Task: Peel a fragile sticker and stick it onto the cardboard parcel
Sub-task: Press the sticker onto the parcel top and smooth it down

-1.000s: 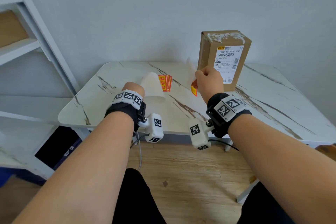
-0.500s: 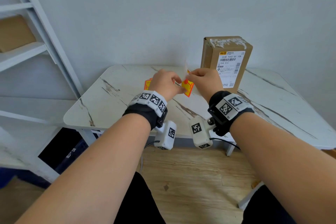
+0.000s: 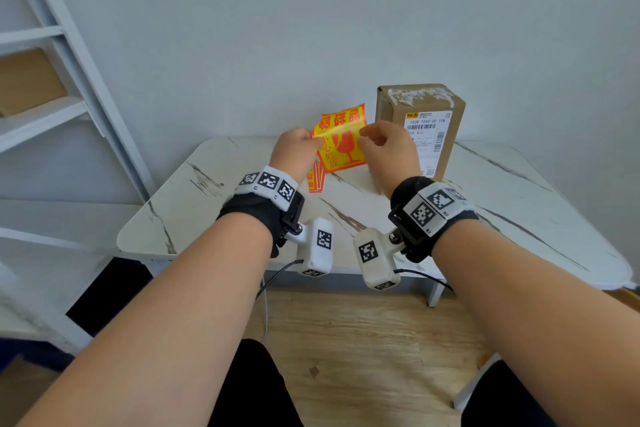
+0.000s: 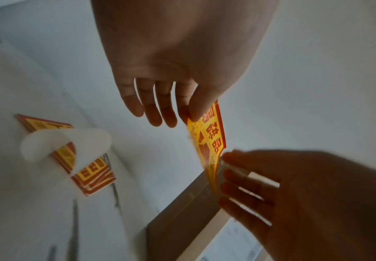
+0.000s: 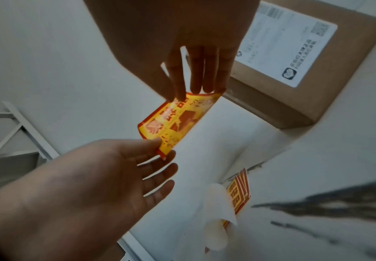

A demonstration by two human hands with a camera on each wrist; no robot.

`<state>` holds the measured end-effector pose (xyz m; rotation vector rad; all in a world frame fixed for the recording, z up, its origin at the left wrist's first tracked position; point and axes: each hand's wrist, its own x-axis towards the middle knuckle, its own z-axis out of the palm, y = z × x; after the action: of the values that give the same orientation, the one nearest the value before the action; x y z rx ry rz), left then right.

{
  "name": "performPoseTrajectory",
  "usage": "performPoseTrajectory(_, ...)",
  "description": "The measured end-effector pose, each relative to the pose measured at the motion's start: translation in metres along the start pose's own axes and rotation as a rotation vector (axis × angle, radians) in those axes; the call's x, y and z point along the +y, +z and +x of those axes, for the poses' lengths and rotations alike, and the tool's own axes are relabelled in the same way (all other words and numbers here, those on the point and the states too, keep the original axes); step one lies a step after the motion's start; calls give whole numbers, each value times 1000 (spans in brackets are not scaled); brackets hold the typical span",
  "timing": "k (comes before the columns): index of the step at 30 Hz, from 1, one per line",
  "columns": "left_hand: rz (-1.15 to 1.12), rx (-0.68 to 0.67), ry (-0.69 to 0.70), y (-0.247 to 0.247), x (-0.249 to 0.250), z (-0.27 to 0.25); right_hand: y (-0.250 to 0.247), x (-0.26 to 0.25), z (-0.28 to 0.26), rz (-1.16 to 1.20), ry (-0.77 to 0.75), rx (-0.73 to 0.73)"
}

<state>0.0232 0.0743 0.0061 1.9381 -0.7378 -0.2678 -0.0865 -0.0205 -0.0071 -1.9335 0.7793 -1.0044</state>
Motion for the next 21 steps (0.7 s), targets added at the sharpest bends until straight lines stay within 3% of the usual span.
performPoseTrajectory(6,-277,61,-4,-7,35,8,-21,-11,9,78,6,12)
performPoseTrajectory(10,-398,-4,-26,-1,57,14,-40,-21,19,166,-11,85)
performPoseTrajectory(15,-522,-95,-42,24,83,20,-73,-24,45,72,4,174)
performPoseTrajectory(21,-474,-134,-38,58,101,31,-96,-11,68,20,66,292)
